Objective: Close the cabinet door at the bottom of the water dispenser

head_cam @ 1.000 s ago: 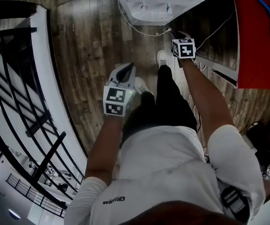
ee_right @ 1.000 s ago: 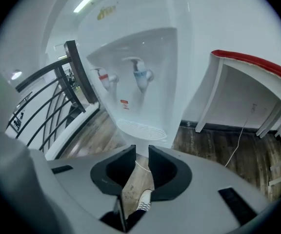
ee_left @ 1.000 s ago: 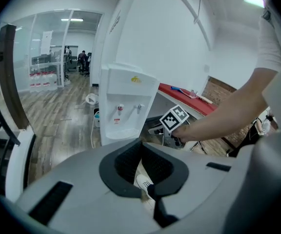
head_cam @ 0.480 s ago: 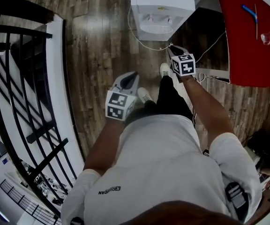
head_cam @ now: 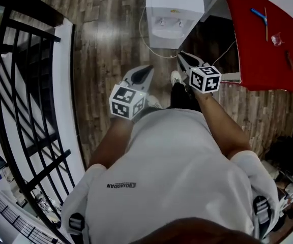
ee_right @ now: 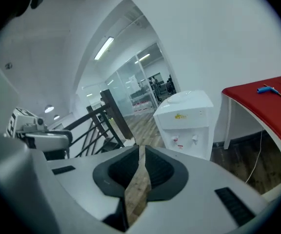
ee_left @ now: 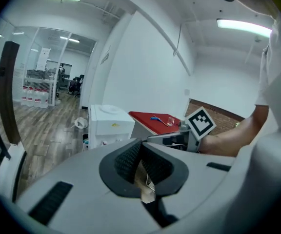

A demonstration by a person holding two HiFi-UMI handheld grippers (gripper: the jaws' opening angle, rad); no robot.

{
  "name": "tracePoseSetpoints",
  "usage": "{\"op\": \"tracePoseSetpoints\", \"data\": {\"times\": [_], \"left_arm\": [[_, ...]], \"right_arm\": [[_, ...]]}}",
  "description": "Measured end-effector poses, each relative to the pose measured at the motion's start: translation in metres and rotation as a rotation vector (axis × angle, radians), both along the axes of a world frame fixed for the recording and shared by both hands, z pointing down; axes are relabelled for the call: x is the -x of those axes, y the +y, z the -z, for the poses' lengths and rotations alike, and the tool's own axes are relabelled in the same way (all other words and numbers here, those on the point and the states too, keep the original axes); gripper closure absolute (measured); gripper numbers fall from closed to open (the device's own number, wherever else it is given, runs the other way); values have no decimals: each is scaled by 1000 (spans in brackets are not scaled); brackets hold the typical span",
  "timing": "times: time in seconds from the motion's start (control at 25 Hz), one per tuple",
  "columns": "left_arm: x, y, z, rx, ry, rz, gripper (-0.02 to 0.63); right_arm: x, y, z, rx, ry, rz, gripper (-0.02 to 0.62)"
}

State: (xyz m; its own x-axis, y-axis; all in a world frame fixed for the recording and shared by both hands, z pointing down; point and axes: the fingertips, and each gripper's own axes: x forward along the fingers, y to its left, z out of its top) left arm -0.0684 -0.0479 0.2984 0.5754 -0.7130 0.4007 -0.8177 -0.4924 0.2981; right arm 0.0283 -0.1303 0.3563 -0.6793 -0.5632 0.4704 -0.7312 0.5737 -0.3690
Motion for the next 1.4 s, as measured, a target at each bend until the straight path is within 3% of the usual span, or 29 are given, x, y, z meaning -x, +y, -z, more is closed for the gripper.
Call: {"op": "tracePoseSetpoints", "data": {"times": [0.12,0.28,0.56,0.84,1.16,1.4], "left_arm": [[-3,10,8,-3,31,7,607],[-6,11,12,-23,38,19,607],[-28,13,38,-79,61,60,607],[-69,1,69,-130,116,96,607],[-147,26,77,-133,75,63,607],[-151,33,78,-150,27,123,607]], "right_arm": [[-3,24,30,5,-91,15,538],[-10,37,63,-51,-125,102,540],[-43,33,113,-108,-272,105,538],[-73,41,132,-157,-267,177,557],[-118,69,132,-117,-238,217,572],[-143,79,117,-121,-233,233,574]]}}
